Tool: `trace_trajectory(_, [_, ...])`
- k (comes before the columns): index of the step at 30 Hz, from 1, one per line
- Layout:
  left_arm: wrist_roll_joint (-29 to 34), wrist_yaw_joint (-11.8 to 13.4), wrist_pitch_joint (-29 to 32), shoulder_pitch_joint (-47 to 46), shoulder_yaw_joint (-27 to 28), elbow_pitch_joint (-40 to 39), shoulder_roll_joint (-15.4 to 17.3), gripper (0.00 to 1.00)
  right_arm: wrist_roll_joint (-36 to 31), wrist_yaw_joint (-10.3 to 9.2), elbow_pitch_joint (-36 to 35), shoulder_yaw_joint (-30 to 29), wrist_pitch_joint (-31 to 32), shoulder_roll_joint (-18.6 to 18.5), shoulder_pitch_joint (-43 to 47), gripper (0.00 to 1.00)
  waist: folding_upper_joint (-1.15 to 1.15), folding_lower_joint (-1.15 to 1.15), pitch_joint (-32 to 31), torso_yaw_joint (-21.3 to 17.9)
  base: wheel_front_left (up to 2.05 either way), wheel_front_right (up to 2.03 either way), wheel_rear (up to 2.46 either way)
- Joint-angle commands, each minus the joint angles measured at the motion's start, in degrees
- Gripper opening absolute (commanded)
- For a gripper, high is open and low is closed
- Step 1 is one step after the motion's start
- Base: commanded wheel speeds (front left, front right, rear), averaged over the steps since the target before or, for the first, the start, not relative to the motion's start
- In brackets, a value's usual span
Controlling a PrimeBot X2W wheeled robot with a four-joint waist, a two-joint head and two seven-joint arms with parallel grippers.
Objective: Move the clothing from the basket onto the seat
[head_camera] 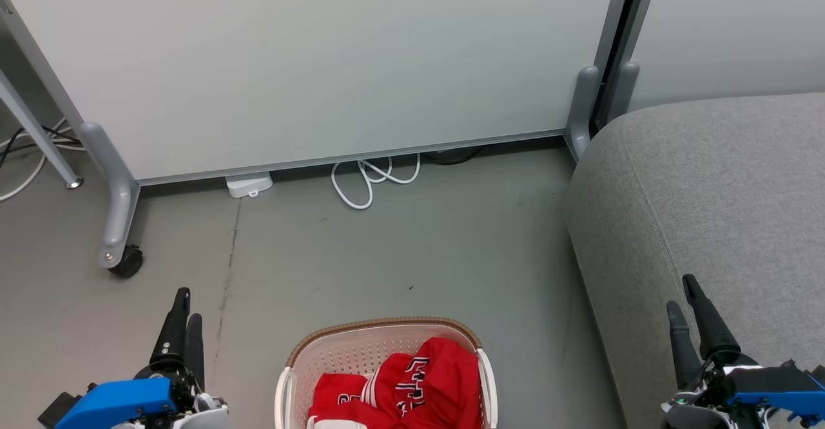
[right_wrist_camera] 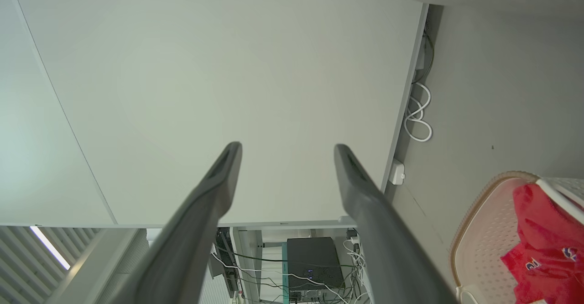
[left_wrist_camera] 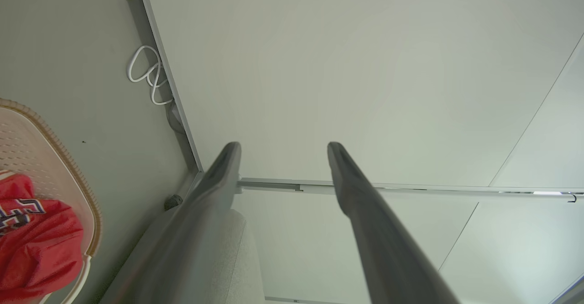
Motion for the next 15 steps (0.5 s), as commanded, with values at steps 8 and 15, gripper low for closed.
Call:
trace_trajectory(8, [5.99, -0.01, -2.75, -1.79, -1.24, -2.41, 0.42, 1.0, -5.45, 0.09, -2.14, 0.56, -2.77, -0.24, -0.75, 1.0, 0.0, 0.0, 0.11, 0.15, 0.0, 0.0, 0.0])
trace_trajectory(15, [12.41, 0.46, -4.32, -2.07, -2.27, -3.56, 0.46, 1.0, -11.05, 0.1, -3.35, 1.07, -4.35, -0.26, -0.61, 1.0, 0.0, 0.0, 0.21, 0.26, 0.0, 0.0, 0.0])
